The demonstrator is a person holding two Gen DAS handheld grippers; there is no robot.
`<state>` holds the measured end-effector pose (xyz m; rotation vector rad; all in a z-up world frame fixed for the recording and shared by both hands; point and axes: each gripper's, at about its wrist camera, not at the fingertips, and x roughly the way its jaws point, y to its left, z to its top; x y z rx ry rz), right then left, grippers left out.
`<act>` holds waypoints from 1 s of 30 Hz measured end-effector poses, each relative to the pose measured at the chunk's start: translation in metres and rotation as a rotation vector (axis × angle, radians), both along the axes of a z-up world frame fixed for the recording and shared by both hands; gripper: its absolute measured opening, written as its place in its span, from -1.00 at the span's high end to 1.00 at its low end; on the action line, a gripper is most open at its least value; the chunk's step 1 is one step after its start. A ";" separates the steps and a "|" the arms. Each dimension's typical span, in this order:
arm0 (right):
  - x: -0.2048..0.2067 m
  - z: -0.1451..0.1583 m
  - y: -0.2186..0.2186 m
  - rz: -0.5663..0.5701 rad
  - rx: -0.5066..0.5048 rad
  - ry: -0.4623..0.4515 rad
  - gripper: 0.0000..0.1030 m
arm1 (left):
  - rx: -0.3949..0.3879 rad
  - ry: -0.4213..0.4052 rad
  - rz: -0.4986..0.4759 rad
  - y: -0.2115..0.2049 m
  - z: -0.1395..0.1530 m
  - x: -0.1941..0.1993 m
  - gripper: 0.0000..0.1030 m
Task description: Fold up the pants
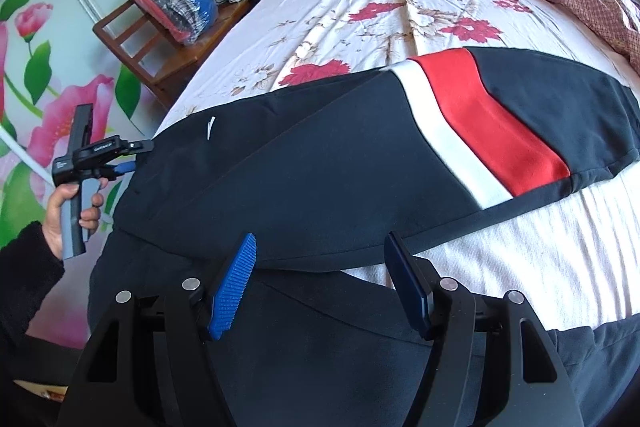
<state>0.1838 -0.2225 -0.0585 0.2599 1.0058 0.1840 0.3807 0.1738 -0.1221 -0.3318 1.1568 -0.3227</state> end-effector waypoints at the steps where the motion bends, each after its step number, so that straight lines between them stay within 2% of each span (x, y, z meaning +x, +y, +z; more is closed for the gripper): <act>1: 0.001 -0.001 -0.001 0.005 0.010 0.003 -0.28 | 0.018 -0.012 -0.002 -0.001 0.002 0.000 -0.29; 2: 0.002 -0.001 -0.002 0.004 0.008 0.004 -0.28 | 0.043 -0.026 0.009 -0.001 0.003 0.000 -0.05; 3: 0.002 -0.001 -0.003 0.004 0.006 0.004 -0.28 | 0.039 -0.017 0.019 0.003 0.002 0.002 0.39; 4: 0.002 0.000 -0.004 0.005 0.011 -0.002 -0.28 | 0.015 -0.004 0.030 0.007 0.000 0.004 0.58; 6: 0.005 0.002 -0.009 -0.004 0.034 -0.008 -0.28 | -0.028 0.009 0.028 0.009 -0.004 0.006 0.80; 9: 0.016 0.006 -0.022 -0.043 0.015 -0.005 -0.28 | 0.052 -0.028 0.010 -0.007 -0.002 0.004 0.83; 12: 0.040 0.013 -0.045 -0.119 -0.020 0.026 -0.28 | 0.059 -0.042 0.041 -0.006 0.004 0.000 0.85; 14: 0.062 0.018 -0.066 -0.167 -0.002 0.041 -0.28 | 0.083 -0.078 0.041 -0.008 0.014 -0.007 0.85; 15: 0.074 0.020 -0.075 -0.213 -0.042 0.062 -0.28 | 0.093 -0.101 0.044 -0.010 0.022 -0.012 0.85; 16: 0.090 0.020 -0.086 -0.235 -0.031 0.101 -0.28 | 0.088 -0.113 0.044 -0.010 0.028 -0.014 0.85; 17: 0.103 0.018 -0.098 -0.268 0.025 0.118 -0.28 | 0.087 -0.130 0.041 -0.010 0.035 -0.017 0.85; 18: 0.116 0.017 -0.109 -0.335 0.037 0.148 -0.29 | 0.090 -0.150 0.037 -0.012 0.045 -0.022 0.85; 19: 0.131 0.012 -0.118 -0.378 0.031 0.205 -0.40 | 0.075 -0.161 0.030 -0.012 0.051 -0.026 0.85; 20: 0.145 0.007 -0.125 -0.407 0.060 0.244 -0.59 | 0.063 -0.176 0.018 -0.013 0.058 -0.029 0.85; 21: 0.154 0.005 -0.132 -0.460 0.092 0.252 -0.59 | 0.069 -0.192 0.011 -0.014 0.064 -0.033 0.85; 22: 0.167 0.004 -0.136 -0.509 0.076 0.279 -0.59 | 0.067 -0.204 0.000 -0.016 0.070 -0.038 0.85; 23: 0.183 -0.001 -0.137 -0.511 0.059 0.330 -0.61 | 0.045 -0.212 -0.014 -0.017 0.074 -0.043 0.85; 24: 0.193 -0.009 -0.139 -0.524 0.084 0.377 -0.62 | 0.033 -0.221 -0.019 -0.017 0.078 -0.048 0.85; 25: 0.202 -0.016 -0.144 -0.588 0.108 0.434 -0.62 | 0.026 -0.224 -0.023 -0.017 0.080 -0.050 0.85; 27: 0.220 -0.032 -0.151 -0.635 0.098 0.557 -0.62 | -0.004 -0.234 -0.030 -0.018 0.084 -0.055 0.85; 30: 0.234 -0.048 -0.162 -0.719 0.153 0.639 -0.62 | -0.025 -0.246 -0.045 -0.019 0.088 -0.061 0.85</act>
